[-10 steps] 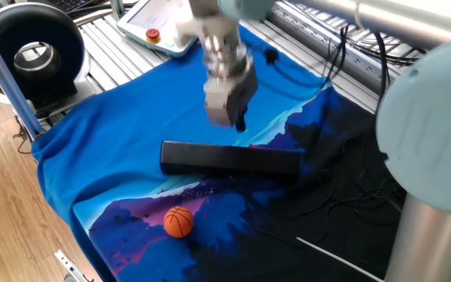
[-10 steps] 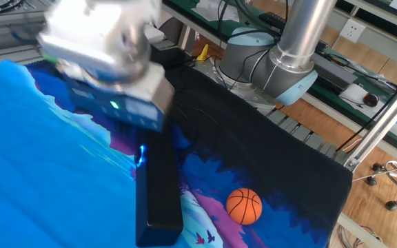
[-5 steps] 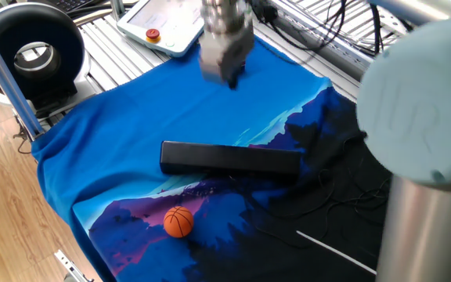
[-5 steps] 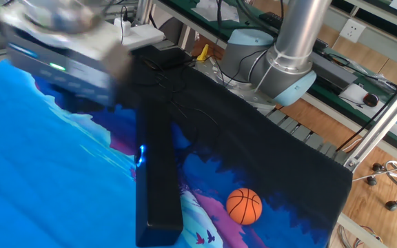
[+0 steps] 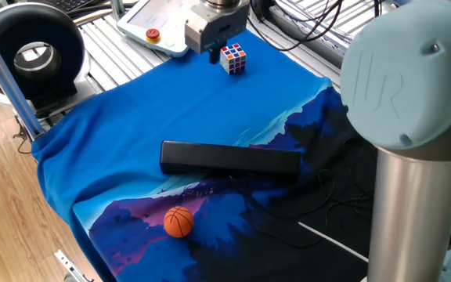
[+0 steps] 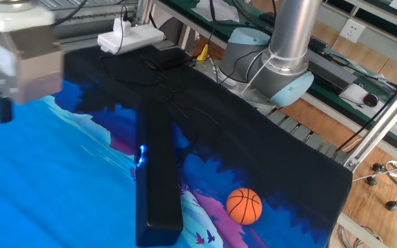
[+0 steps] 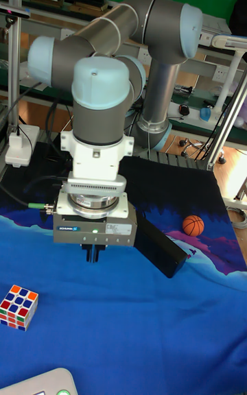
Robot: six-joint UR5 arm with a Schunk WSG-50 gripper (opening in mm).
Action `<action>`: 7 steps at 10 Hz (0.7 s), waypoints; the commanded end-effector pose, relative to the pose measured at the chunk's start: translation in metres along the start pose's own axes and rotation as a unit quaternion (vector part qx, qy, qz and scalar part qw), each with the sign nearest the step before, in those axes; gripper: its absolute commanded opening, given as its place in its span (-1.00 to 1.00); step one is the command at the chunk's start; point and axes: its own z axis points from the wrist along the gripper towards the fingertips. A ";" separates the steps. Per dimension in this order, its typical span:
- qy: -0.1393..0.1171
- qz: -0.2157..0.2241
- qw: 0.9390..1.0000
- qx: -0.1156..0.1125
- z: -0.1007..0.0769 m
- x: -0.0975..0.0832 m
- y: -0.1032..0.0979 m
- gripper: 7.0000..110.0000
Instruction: Turn the knob to decrease the volume of the speaker
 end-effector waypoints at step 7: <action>-0.029 0.018 0.998 -0.046 0.002 -0.020 0.009 -1.00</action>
